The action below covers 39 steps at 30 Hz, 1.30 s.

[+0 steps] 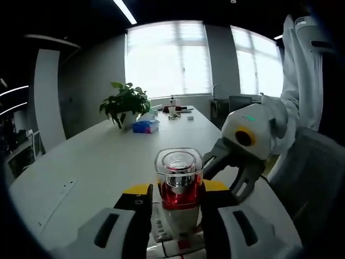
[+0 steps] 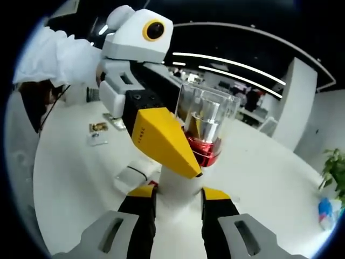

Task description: Arrange the skincare products in the storage area until every visible bottle or jar stands upright without overlapping.

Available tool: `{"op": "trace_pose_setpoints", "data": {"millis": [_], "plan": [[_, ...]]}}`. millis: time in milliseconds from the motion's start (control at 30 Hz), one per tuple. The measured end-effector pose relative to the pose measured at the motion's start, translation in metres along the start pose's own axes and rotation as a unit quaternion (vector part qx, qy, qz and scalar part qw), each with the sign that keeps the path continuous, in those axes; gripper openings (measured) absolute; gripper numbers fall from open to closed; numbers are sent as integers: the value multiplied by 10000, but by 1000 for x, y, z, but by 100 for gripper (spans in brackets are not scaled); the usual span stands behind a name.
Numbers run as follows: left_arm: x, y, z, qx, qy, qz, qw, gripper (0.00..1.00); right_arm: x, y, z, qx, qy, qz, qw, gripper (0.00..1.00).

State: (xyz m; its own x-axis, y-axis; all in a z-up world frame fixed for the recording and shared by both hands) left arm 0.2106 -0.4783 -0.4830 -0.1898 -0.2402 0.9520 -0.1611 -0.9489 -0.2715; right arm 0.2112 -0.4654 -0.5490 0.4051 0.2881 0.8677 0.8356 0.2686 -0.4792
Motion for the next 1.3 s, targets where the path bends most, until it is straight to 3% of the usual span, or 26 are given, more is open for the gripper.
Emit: {"op": "trace_pose_setpoints", "data": {"millis": [600,833,1033,1100,1133,1300], "plan": [[5,-21,3,241,57,36,9997,51,1,-4,2,157,59,-23,9999,55],[0,-37,8,576,-40,161,9982,62,1,-10,1,232,134,-30,9996,69],[6,-45,-4,792,-134,166,9966,70,2,-12,2,312,180,-54,9993,71],[0,-46,5,1137,-136,389,9927,78,4,-15,2,315,202,-68,9993,72],[-2,-46,6,1152,-134,439,9923,82,4,-16,2,315,218,-73,9992,73],[-7,-60,13,1330,-327,458,9895,85,7,-22,4,361,315,-103,9988,81]]}}
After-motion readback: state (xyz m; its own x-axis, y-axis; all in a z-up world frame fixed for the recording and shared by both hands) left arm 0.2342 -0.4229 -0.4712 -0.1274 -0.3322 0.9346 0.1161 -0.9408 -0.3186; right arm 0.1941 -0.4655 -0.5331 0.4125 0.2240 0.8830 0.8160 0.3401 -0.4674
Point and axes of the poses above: the point that each gripper's makers call its tool centre point, and the gripper's own axes: y roughly forward along the fingers, z roughly to its left, x roughly out of its top, the point moved 1 cm from there along -y, roughly backward along the fingers, and after that the axes turned 14 degrees about x, right-handed, at the moved point
